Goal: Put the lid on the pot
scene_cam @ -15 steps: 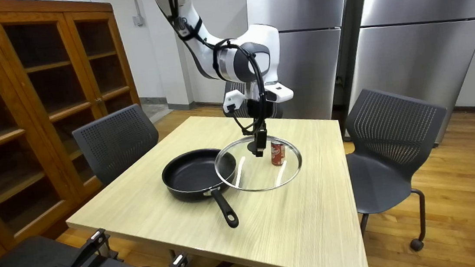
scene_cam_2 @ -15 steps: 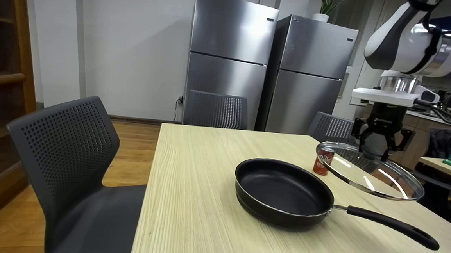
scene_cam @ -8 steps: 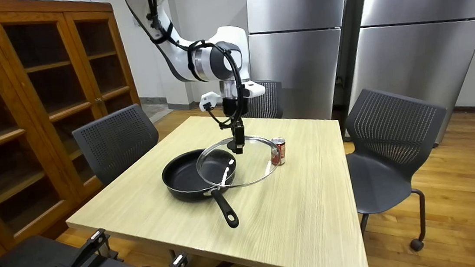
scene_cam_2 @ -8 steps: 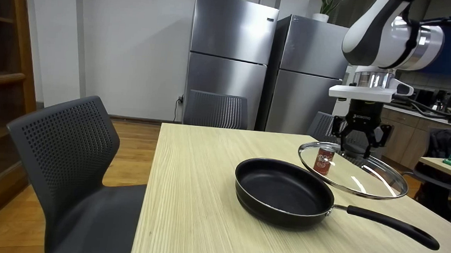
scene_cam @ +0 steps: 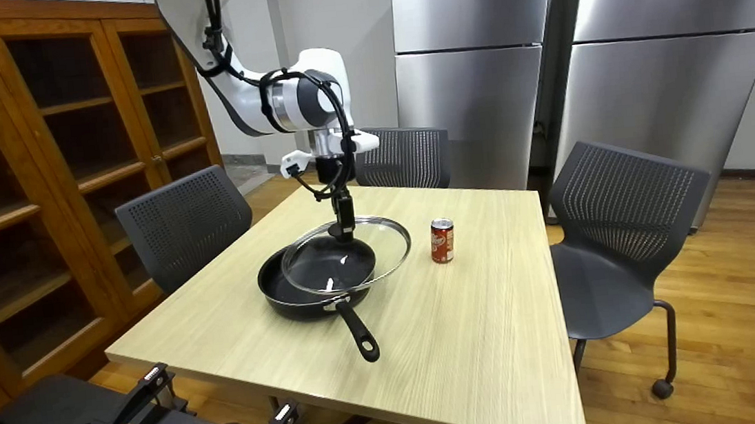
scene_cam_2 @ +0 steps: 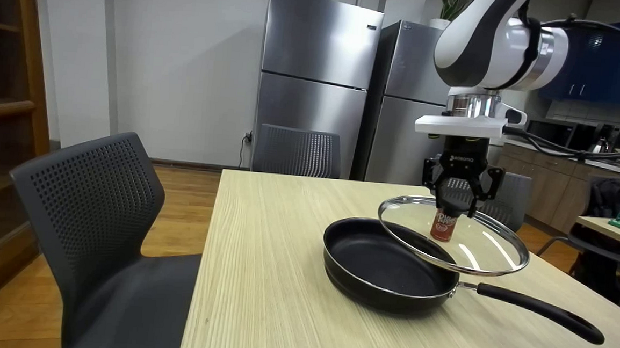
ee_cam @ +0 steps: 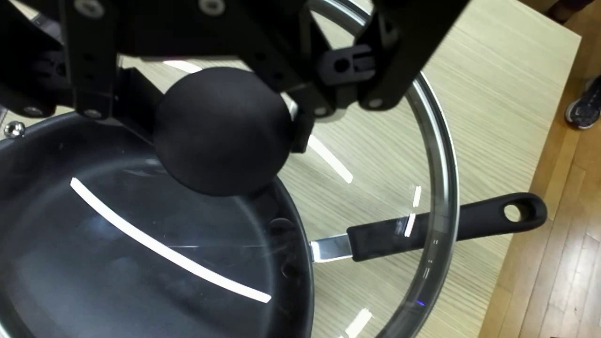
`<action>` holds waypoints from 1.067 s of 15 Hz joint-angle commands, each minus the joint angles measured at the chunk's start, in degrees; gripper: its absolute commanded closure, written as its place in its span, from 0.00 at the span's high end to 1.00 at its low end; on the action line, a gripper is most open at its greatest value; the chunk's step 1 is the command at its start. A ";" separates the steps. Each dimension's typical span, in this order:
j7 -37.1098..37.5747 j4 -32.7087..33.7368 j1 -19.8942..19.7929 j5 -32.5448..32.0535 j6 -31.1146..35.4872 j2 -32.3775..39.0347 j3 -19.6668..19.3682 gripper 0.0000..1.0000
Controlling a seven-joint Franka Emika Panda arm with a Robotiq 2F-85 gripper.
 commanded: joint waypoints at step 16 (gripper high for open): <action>-1.25 14.77 0.41 -2.35 -9.45 7.81 5.55 0.37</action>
